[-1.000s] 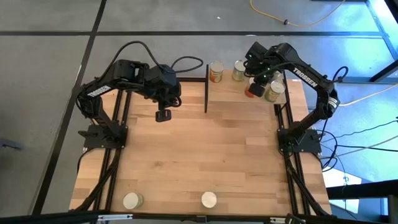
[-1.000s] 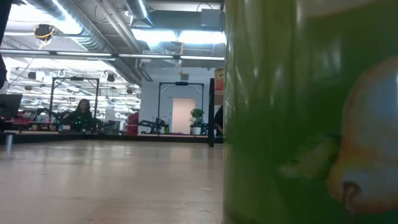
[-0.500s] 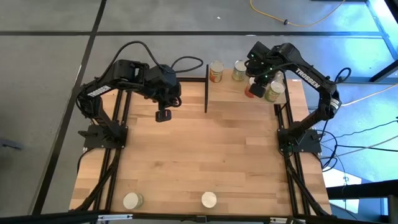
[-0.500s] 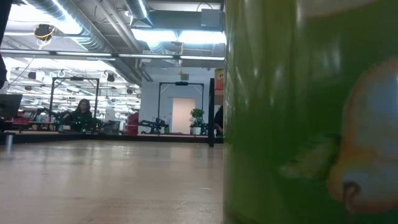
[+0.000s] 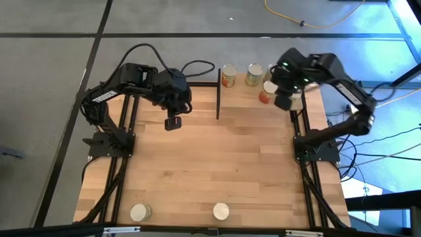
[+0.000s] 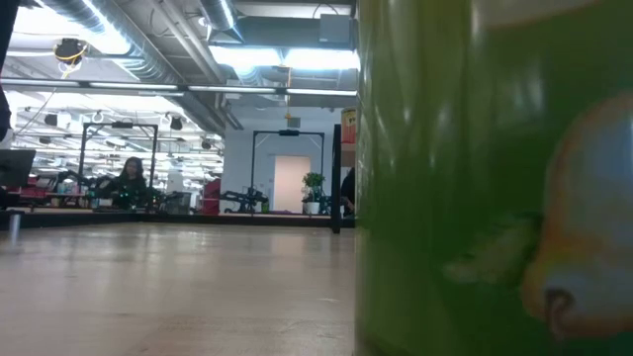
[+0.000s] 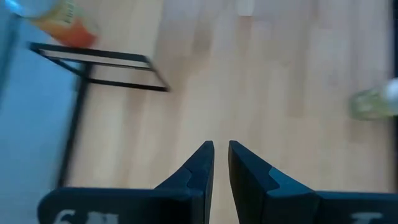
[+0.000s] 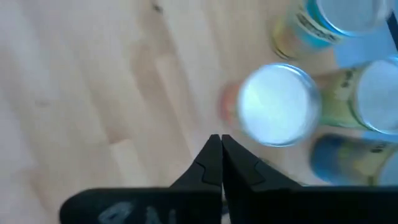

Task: Pick and place cans onto a shelf
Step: Put the left canned pears on the shelf

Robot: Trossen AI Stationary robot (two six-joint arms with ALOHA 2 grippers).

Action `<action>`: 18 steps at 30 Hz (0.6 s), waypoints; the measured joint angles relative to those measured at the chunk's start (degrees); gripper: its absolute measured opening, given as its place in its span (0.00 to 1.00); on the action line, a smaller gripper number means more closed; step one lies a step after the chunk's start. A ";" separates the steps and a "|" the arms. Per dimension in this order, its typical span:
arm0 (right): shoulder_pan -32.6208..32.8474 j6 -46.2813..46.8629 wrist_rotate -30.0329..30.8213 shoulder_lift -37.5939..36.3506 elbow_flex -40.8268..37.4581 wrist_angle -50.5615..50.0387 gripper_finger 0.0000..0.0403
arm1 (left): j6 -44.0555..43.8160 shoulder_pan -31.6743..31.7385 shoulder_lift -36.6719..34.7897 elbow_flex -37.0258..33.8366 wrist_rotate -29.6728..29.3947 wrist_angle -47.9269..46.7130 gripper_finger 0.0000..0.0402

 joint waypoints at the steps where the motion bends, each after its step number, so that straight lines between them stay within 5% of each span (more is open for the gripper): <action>1: 0.91 0.25 -1.13 -1.34 0.00 0.08 0.00 | -1.49 -0.41 0.00 0.00 1.80 0.00 0.10; 8: 6.03 0.33 -5.53 -9.87 0.00 1.19 0.00 | -11.10 -6.27 -0.04 -2.96 12.29 0.04 0.10; 18: 8.62 5.00 -6.32 -16.66 0.00 3.62 0.00 | -15.58 -14.40 0.00 -13.92 14.81 5.91 0.01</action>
